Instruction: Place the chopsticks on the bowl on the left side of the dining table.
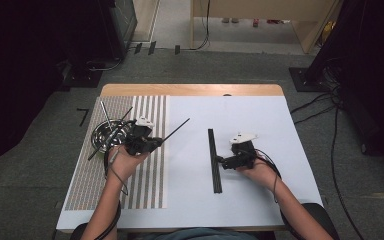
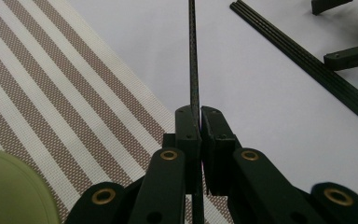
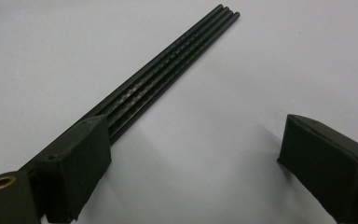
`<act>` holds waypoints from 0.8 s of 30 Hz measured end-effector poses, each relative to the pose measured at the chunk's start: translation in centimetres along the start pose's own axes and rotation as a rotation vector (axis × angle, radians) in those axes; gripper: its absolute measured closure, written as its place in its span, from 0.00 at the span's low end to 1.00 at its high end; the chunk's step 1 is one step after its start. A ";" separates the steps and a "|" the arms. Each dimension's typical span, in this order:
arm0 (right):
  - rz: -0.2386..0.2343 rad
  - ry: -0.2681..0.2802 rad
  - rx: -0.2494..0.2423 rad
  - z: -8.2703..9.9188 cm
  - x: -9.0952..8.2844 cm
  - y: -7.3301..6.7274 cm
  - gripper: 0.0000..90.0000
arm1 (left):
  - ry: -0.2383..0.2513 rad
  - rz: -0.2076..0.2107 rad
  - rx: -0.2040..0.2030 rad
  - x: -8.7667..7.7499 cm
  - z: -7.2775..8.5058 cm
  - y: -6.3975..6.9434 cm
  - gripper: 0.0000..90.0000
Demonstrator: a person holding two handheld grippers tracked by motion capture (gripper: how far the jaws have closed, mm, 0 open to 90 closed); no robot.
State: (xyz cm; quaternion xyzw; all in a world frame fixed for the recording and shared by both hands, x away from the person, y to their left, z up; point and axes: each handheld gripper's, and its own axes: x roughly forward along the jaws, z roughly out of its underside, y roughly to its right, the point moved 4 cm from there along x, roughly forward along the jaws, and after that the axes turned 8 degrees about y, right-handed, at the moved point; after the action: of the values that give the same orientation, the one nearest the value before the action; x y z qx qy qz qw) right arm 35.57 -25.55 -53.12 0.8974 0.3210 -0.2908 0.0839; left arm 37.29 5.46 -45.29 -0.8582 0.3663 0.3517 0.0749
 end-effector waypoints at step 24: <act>0.000 0.001 -0.001 0.0 0.0 0.0 0.09 | 0.026 -0.040 -0.045 -2.3 0.7 -2.6 0.97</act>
State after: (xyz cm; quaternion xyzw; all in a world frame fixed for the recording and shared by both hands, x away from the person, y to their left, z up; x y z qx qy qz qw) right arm 35.58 -25.56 -53.12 0.8974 0.3213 -0.2903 0.0845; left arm 37.56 8.87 -44.64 -0.8713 0.3417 0.3474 0.0578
